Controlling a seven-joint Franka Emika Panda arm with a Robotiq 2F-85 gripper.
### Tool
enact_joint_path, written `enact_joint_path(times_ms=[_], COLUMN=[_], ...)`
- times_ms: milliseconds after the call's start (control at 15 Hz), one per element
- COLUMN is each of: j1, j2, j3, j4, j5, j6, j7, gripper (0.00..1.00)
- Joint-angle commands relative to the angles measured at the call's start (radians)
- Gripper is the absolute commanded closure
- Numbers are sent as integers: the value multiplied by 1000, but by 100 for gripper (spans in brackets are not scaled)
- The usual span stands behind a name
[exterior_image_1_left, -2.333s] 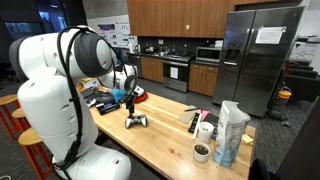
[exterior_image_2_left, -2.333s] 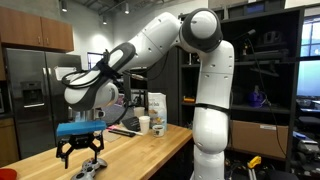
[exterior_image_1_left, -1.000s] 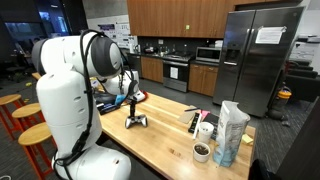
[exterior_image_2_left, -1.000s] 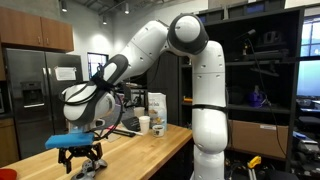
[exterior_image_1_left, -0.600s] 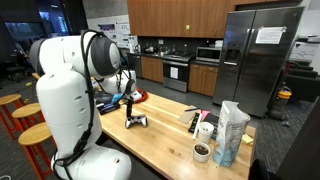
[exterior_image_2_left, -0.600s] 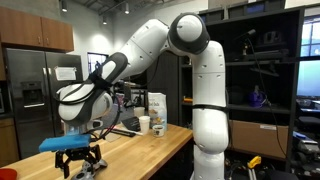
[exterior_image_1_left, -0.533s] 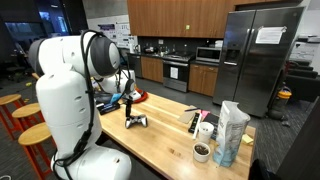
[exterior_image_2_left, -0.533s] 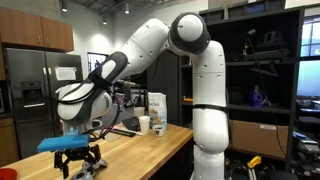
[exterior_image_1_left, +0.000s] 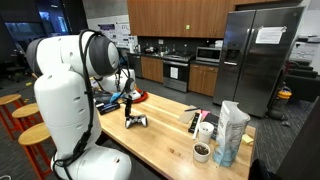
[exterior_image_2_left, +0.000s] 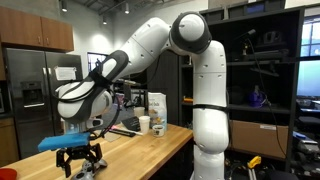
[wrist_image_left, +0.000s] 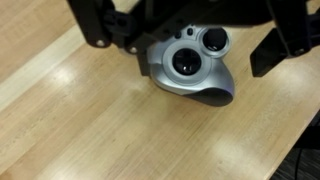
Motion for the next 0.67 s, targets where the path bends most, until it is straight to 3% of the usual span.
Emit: enact_joint_path(times_ms=[0, 600], j1=[-5, -30], j2=[-24, -30], j3=[-9, -34], j4=[-21, -44], j5=[-16, -119], j6=[-13, -7], j7=[32, 61], gripper=[0, 0])
